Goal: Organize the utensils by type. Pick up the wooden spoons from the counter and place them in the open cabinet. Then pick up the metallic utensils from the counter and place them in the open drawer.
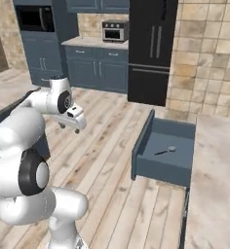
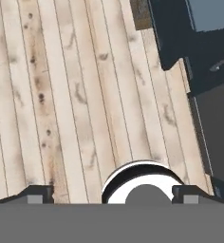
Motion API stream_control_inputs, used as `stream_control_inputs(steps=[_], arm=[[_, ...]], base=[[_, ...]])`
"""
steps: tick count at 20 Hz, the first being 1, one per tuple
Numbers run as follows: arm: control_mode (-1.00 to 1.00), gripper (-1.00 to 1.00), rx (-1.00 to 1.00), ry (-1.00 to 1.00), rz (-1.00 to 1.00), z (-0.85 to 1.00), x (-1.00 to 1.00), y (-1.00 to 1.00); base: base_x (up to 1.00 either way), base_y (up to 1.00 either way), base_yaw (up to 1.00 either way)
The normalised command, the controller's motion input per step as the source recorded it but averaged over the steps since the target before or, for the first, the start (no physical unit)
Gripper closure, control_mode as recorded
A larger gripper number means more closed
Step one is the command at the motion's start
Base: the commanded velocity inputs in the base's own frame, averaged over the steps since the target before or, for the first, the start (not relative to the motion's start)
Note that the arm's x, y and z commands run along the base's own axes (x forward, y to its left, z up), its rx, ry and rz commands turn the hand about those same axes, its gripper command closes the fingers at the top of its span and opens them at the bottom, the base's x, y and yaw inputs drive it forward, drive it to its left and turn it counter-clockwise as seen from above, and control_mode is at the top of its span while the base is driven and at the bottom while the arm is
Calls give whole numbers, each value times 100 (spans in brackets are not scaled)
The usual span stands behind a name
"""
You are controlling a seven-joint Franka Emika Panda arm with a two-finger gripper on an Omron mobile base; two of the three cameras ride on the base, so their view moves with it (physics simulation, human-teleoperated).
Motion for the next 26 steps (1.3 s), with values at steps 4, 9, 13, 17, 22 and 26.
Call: stream_control_inputs(steps=[4, 9, 13, 17, 22, 26], arm=[[100, -100, 0, 0, 0, 0, 0, 0], [100, -100, 0, 0, 0, 0, 0, 0], [100, -100, 0, 0, 0, 0, 0, 0], [100, -100, 0, 0, 0, 0, 0, 0], [100, -100, 0, 0, 0, 0, 0, 0], [100, -100, 0, 0, 0, 0, 0, 0]], base=[[-22, 49, 100], [70, 30, 42], [100, 10, -7], [97, 1, -14], [92, 0, -20], [82, 1, -36]])
